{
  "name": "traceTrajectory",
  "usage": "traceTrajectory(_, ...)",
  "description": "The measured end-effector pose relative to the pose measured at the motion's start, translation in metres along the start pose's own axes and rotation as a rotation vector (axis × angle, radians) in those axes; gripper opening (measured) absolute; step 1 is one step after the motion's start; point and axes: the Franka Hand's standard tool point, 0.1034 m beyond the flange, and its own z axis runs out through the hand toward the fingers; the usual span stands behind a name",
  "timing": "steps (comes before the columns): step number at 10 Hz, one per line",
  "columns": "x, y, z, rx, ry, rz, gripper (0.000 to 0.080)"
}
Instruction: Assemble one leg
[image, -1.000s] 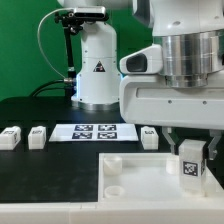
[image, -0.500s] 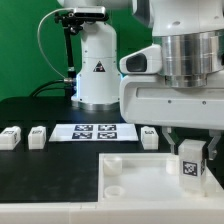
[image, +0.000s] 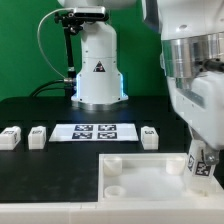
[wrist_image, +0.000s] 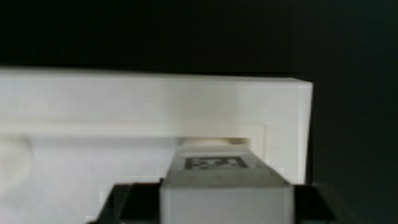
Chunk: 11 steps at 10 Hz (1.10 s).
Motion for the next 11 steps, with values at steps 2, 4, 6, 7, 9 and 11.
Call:
traceTrajectory(2, 0.0, 0.0, 0.001, -0.001, 0.0, -0.037, 0.0359)
traceTrajectory(4, 0.005, 0.004, 0.0, -0.039, 0.003, -0.284, 0.0506)
traceTrajectory(6, 0.014, 0.007, 0.0, -0.09, 0.015, -0.644, 0.0617)
traceTrajectory(7, 0.014, 0.006, 0.0, -0.088, 0.011, -0.761, 0.0642)
traceTrajectory(9, 0.014, 0.006, 0.0, -0.09, 0.005, -0.937, 0.0648)
traceTrajectory(11, 0.009, 0.007, 0.002, -0.122, 0.068, -1.408, 0.0649)
